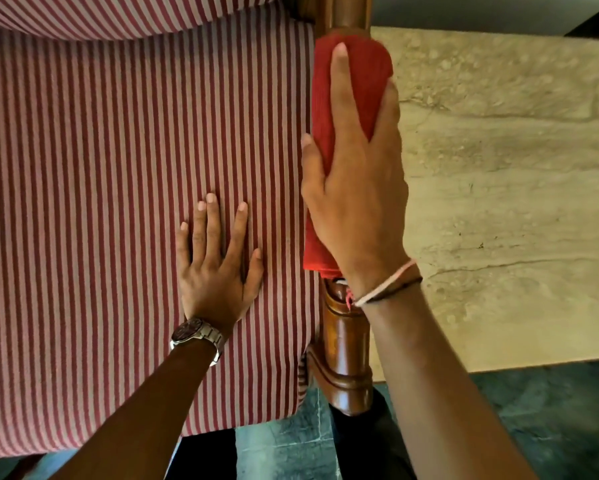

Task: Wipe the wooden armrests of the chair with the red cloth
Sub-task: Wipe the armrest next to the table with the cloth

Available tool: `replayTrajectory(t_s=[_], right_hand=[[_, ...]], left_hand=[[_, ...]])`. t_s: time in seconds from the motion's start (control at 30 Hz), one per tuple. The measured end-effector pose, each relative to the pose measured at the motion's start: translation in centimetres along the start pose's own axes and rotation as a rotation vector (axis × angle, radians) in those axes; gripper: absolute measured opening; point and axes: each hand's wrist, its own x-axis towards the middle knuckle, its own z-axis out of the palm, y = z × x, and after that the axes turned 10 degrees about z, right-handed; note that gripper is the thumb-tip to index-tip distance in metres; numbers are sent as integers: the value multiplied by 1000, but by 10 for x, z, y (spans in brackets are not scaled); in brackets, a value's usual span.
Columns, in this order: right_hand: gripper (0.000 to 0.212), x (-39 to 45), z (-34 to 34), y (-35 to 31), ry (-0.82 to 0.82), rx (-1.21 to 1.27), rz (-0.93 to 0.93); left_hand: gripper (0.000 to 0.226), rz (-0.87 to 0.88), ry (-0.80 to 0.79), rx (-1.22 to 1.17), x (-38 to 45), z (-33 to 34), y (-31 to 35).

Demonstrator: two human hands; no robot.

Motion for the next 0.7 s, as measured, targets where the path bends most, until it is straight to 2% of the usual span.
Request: replayTrajectory(t_s=[0.17,0.23,0.37,0.5,0.57,0.7], right_hand=[[70,-100,-15,27,-137,-55,-9],[73,-125,-16,35,-145,-71,17],[62,-69,-5,22,-107,-47,-3],[61,-3,0,1,-11,-74,-9],[60,-12,0,1,-10,-107,-12],[63,-91,-10,24,-101,-114,-1]], left_hand=[[67,-1,5,-6,-1,-2,2],[67,-4,13,7,-1,-3,3],[66,-9,6,2,-1,-5,5],[66,-20,-9,-10,-1,-7,4],[66,-17,-16,-13,-1,-8,4],[67,-11,-13,-11,0,-11,4]])
